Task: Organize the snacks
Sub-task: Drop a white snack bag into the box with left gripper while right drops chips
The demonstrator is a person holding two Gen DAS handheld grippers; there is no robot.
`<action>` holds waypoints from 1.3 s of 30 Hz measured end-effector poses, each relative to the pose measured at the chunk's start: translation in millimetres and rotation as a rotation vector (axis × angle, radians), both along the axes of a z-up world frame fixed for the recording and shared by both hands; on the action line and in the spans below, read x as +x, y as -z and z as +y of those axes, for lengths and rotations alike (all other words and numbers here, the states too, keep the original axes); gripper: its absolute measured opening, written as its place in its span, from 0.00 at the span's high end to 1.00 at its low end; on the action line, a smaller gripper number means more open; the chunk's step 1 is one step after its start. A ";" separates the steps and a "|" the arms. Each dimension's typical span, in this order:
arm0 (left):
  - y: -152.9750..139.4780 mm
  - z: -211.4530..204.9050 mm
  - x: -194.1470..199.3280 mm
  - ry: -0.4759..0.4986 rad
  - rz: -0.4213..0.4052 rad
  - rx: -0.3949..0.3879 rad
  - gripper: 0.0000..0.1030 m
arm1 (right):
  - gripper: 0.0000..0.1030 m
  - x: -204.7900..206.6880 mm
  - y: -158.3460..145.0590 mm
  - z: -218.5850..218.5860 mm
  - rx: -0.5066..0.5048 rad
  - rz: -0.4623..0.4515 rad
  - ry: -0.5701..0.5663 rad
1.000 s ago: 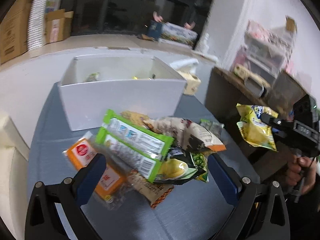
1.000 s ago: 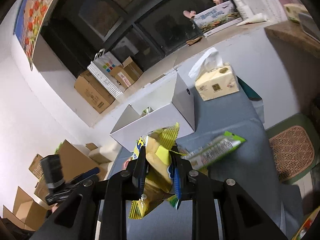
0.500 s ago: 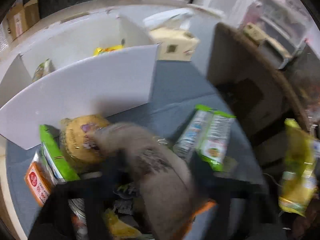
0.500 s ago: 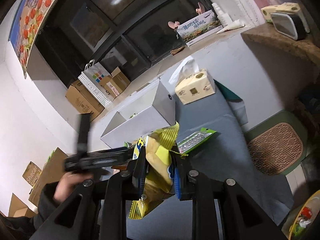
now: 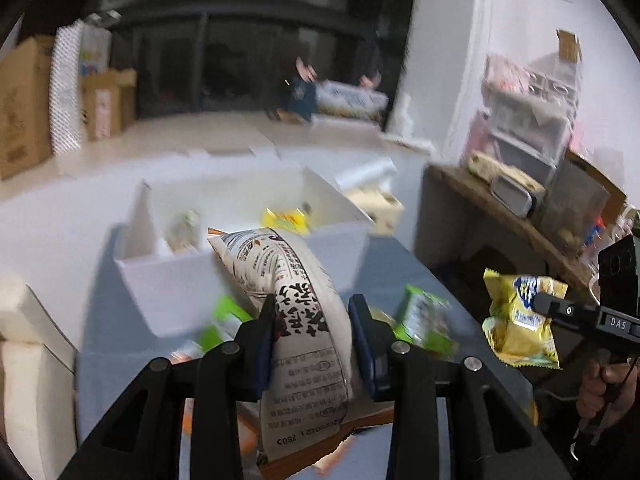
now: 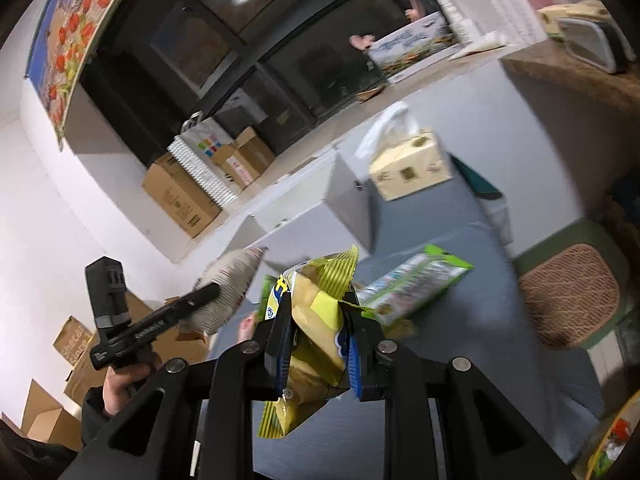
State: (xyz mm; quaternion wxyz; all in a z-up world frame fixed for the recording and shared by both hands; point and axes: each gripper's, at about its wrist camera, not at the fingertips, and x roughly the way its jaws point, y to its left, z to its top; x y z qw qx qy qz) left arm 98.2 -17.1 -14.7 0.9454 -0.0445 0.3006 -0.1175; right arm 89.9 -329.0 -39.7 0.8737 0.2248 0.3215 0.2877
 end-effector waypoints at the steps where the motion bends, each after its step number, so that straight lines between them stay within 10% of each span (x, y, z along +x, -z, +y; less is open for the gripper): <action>1: -4.4 8.7 2.2 -0.013 -0.016 -0.002 0.62 | 0.76 5.0 -2.0 5.5 0.002 0.000 -0.011; 10: -30.4 59.8 75.4 -0.069 -0.119 0.002 0.62 | 0.76 100.6 -50.5 85.0 -0.060 -0.065 -0.128; 20: -30.1 74.5 184.1 -0.138 -0.047 0.072 0.50 | 0.75 225.1 -76.4 155.7 -0.227 -0.059 -0.074; 22: -27.4 76.0 194.0 -0.164 -0.023 0.080 0.12 | 0.61 237.9 -71.5 161.7 -0.242 -0.025 -0.058; 24: -25.8 77.8 196.2 -0.167 -0.016 0.075 0.00 | 0.03 248.6 -64.6 165.3 -0.236 0.034 -0.053; 39: -39.7 59.7 123.2 -0.072 -0.074 0.092 0.00 | 0.00 198.4 -77.4 128.8 -0.237 -0.043 -0.050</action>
